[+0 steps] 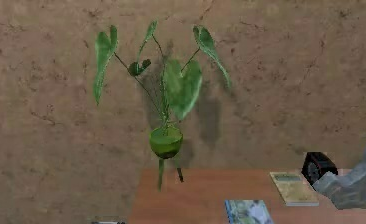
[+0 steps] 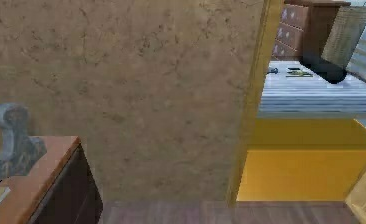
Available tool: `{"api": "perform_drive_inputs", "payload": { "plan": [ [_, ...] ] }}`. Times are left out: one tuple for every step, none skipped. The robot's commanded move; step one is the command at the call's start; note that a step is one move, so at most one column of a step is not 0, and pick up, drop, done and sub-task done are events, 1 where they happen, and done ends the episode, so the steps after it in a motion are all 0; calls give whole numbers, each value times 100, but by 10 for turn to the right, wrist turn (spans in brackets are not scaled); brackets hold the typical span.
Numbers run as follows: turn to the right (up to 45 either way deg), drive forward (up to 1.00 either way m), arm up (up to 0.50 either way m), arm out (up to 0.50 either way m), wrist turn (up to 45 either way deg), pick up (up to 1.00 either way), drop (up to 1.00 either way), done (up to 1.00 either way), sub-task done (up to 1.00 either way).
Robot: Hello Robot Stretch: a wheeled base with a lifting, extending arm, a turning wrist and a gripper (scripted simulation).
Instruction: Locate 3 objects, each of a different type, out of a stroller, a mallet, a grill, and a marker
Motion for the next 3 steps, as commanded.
{"api": "perform_drive_inputs", "payload": {
  "plan": [
    [420, 0, 0, 0, 0, 0, 0, 0, 0],
    [0, 0, 0, 0, 0, 0, 0, 0, 100],
    [450, 0, 0, 0, 0, 0, 0, 0, 0]
  ]
}}
